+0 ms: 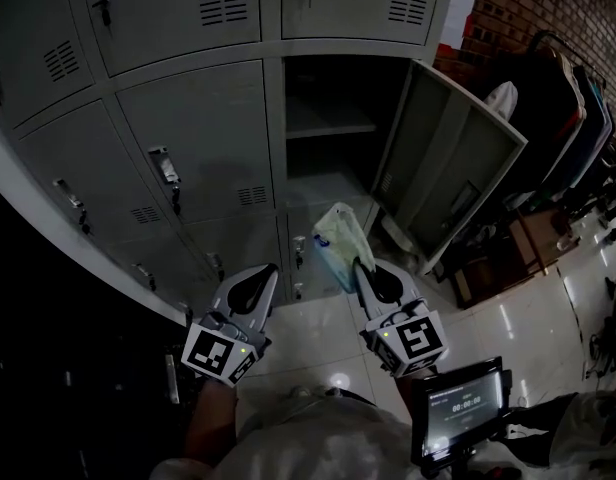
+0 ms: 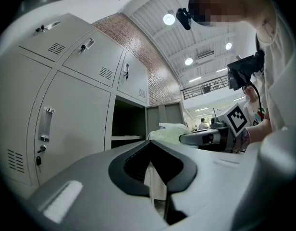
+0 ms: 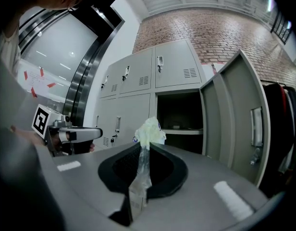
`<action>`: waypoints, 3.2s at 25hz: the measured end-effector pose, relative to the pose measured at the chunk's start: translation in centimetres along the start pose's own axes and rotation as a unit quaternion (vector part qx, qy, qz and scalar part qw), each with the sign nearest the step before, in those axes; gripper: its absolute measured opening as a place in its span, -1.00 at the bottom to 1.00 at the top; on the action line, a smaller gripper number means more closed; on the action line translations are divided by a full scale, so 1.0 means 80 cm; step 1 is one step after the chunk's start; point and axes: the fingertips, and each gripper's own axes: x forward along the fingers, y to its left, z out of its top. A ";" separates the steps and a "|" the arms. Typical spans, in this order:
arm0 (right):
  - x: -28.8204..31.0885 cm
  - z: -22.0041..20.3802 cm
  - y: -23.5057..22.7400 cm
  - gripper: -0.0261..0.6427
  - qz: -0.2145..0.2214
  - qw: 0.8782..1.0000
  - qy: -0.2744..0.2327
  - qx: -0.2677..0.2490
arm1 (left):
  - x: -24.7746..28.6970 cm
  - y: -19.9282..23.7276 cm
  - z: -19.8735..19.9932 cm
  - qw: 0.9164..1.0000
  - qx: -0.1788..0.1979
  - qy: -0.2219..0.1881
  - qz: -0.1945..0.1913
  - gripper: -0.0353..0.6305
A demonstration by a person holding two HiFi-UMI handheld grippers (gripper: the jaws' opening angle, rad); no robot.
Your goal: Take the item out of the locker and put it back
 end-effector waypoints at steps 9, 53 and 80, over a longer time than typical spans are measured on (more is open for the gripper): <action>0.023 -0.012 -0.019 -0.90 -0.001 1.000 0.006 0.003 | 0.022 0.012 -0.023 1.000 -0.006 0.015 -0.007 -0.88; 0.355 0.059 -0.219 -0.87 -0.039 0.995 0.008 -0.089 | 0.174 0.126 -0.018 1.000 0.021 0.002 0.003 -0.88; 0.148 0.042 -0.095 -0.92 -0.003 0.998 -0.051 -0.044 | 0.125 0.096 -0.007 1.000 0.013 -0.001 -0.014 -0.88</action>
